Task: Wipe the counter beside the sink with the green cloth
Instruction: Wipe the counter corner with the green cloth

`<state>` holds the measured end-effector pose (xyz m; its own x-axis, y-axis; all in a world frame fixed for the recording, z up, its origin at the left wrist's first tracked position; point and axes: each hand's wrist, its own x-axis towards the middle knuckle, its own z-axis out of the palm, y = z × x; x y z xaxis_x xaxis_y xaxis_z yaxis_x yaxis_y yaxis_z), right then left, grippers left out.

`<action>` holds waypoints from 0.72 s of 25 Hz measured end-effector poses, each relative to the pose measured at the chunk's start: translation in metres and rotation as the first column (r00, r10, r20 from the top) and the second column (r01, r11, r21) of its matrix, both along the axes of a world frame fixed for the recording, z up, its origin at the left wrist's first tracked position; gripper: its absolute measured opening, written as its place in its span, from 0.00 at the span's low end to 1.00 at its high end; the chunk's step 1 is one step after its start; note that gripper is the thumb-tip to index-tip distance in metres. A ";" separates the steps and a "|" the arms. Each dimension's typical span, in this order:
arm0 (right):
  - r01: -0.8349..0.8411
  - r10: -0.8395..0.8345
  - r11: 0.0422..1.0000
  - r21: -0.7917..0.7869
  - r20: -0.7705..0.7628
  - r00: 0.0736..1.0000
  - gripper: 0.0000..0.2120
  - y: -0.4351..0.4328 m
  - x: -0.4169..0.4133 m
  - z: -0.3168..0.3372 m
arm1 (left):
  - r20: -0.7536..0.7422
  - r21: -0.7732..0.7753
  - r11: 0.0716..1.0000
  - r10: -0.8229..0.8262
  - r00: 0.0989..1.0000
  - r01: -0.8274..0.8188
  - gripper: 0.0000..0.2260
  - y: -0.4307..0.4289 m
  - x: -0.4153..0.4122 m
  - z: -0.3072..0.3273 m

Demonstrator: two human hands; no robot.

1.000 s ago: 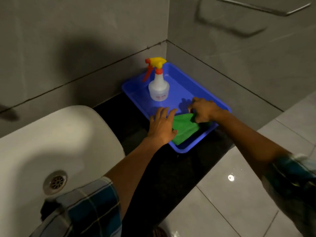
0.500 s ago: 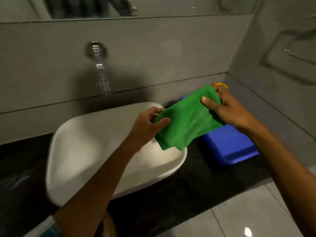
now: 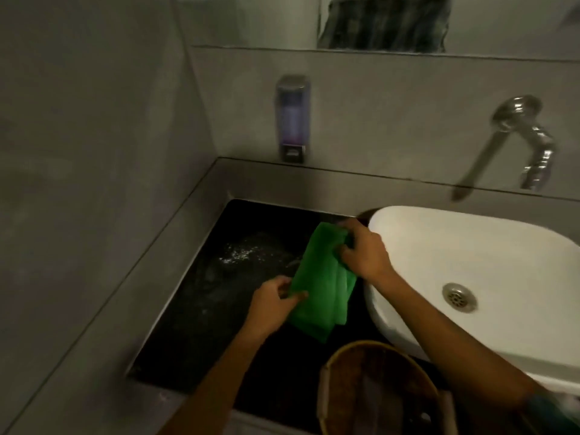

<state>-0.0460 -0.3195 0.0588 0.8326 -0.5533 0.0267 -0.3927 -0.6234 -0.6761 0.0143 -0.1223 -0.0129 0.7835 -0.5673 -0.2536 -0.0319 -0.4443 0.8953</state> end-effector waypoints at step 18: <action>-0.036 -0.083 0.941 -0.338 -0.332 0.940 0.32 0.077 0.160 -0.175 | 0.588 0.571 0.766 -0.131 0.799 -0.295 0.34 0.159 0.062 -0.117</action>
